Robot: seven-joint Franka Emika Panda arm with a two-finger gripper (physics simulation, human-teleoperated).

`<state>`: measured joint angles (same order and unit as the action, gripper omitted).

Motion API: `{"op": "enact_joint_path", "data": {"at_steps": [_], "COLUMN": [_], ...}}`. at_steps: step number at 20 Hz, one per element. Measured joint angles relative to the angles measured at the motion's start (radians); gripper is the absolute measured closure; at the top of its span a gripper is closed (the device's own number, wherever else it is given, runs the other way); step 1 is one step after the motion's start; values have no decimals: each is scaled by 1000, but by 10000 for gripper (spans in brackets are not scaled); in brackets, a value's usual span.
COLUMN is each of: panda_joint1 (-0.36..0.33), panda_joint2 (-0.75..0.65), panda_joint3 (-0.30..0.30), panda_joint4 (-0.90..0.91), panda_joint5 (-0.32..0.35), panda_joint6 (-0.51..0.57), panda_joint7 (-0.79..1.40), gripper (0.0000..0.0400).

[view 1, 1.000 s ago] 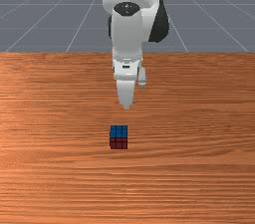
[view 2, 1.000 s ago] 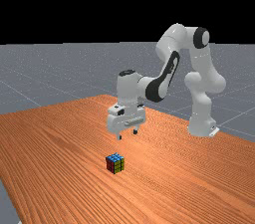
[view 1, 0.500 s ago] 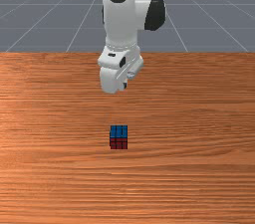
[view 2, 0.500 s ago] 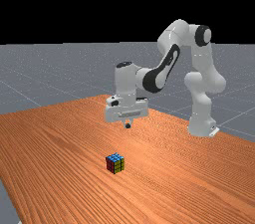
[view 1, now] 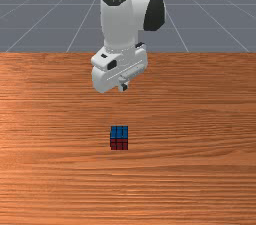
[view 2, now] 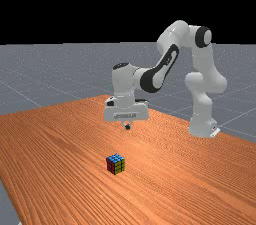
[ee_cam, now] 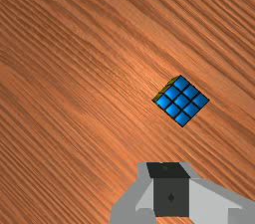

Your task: Rotate the cube till the blue face upward

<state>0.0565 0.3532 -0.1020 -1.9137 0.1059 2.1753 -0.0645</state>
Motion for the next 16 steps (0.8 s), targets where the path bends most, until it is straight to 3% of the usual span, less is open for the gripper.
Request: {"op": "enact_joint_path", "data": {"at_steps": [16], "panda_joint1": [37], "panda_joint2": [25], "panda_joint3": [-65], "panda_joint4": [33], "panda_joint5": [115], "panda_joint6": [-48], "panda_joint7": [536], "gripper": [400]}}
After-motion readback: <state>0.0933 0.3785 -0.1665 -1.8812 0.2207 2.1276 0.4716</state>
